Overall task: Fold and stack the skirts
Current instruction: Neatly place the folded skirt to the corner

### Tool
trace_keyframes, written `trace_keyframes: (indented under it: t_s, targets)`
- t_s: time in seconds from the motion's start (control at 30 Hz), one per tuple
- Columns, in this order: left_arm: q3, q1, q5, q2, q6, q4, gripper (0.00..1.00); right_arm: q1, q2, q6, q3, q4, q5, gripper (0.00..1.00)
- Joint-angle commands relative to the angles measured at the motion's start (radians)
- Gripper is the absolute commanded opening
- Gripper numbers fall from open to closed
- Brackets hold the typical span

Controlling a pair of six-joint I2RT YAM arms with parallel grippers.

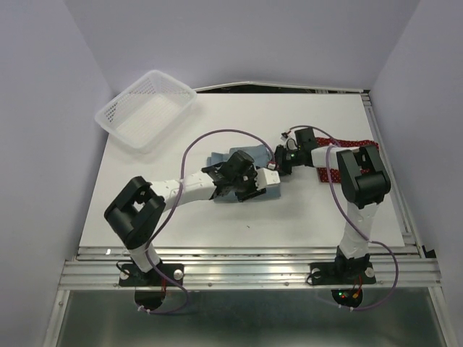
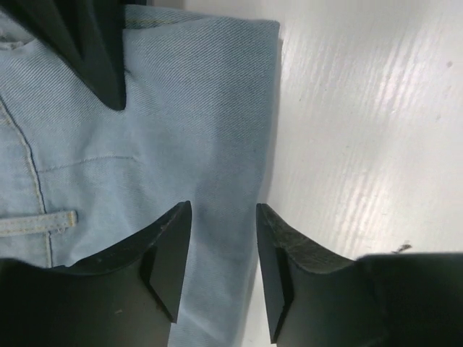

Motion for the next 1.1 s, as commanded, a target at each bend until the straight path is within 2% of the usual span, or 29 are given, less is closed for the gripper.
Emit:
trace_keyframes:
  t_s: [0.0, 0.03, 0.13, 0.2, 0.27, 0.37, 0.4, 0.73, 1.07]
  targets:
    - [-0.005, 0.035, 0.021, -0.157, -0.219, 0.019, 0.55, 0.032, -0.07, -0.213, 0.059, -0.15, 0.188, 0.09]
    - [-0.01, 0.061, 0.033, -0.208, -0.327, 0.005, 0.59, 0.032, -0.085, -0.245, 0.094, -0.185, 0.235, 0.06]
    - [-0.043, 0.217, 0.079, -0.285, -0.502, -0.026, 0.61, 0.032, -0.127, -0.371, 0.14, -0.308, 0.331, 0.02]
    - [-0.063, 0.277, 0.082, -0.303, -0.576, -0.052, 0.64, 0.032, -0.142, -0.442, 0.154, -0.345, 0.392, 0.02]
    - [-0.083, 0.332, 0.035, -0.299, -0.706, -0.056, 0.63, 0.032, -0.157, -0.488, 0.157, -0.377, 0.417, 0.01]
    - [-0.088, 0.366, 0.033, -0.233, -0.784, -0.072, 0.63, 0.032, -0.157, -0.5, 0.157, -0.4, 0.438, 0.01]
    - [-0.094, 0.389, 0.007, -0.198, -0.856, -0.067, 0.63, 0.032, -0.151, -0.499, 0.163, -0.408, 0.443, 0.01]
    - [-0.077, 0.42, 0.096, 0.008, -1.015, -0.015, 0.62, 0.032, -0.15, -0.506, 0.197, -0.44, 0.484, 0.01]
    - [-0.194, 0.4, 0.196, 0.017, -1.124, 0.167, 0.66, 0.032, -0.131, -0.519, 0.214, -0.463, 0.489, 0.01]
